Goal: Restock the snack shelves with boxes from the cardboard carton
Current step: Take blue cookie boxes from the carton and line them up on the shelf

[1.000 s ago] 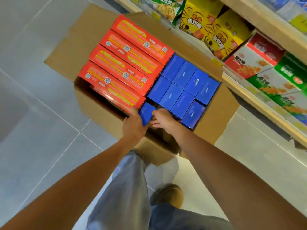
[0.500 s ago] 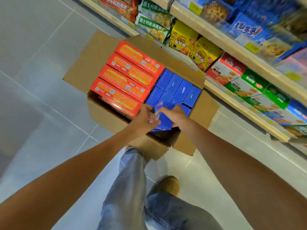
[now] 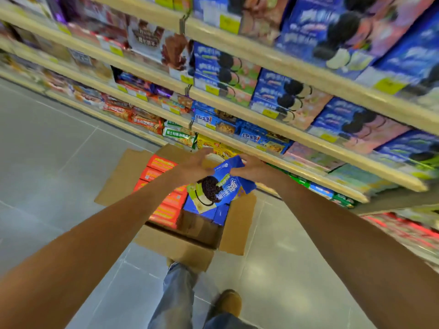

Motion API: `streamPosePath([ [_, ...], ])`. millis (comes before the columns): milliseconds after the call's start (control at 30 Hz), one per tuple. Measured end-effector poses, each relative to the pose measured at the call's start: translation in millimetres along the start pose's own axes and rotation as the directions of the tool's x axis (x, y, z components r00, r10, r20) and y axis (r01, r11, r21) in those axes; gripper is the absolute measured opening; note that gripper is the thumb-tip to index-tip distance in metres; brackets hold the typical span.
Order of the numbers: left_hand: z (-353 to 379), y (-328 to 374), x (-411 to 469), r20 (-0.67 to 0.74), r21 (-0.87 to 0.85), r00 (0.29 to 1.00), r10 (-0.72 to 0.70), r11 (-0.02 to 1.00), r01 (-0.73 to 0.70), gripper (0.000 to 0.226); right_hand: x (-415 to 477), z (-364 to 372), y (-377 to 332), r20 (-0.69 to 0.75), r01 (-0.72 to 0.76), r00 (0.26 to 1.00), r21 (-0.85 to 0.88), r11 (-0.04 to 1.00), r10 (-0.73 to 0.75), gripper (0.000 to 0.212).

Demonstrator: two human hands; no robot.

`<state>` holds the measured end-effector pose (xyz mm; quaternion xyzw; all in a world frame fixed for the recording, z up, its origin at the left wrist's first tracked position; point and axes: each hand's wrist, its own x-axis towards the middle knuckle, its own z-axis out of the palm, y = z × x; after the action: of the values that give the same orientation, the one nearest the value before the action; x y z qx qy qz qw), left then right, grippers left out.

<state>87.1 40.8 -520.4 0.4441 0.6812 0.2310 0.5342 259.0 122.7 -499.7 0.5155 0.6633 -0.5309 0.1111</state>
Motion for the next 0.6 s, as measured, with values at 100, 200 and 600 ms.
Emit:
streamPosePath([
  [100,-24,75,-17,0.101,0.091,0.992,0.071,0.993,-0.08,0.078,-44,-44,-52,-0.012,0.083,0.996,-0.037,0.996,-0.083,0.05],
  [200,-50,144,-35,0.167,0.096,0.973,0.159,0.98,-0.177,0.086,-86,-88,-104,-0.073,0.166,0.982,-0.084,0.982,-0.173,0.048],
  [600,-167,351,-109,0.011,0.253,0.843,0.538,0.814,-0.523,0.052,-222,-217,-242,-0.394,0.428,0.825,-0.033,0.903,-0.405,0.071],
])
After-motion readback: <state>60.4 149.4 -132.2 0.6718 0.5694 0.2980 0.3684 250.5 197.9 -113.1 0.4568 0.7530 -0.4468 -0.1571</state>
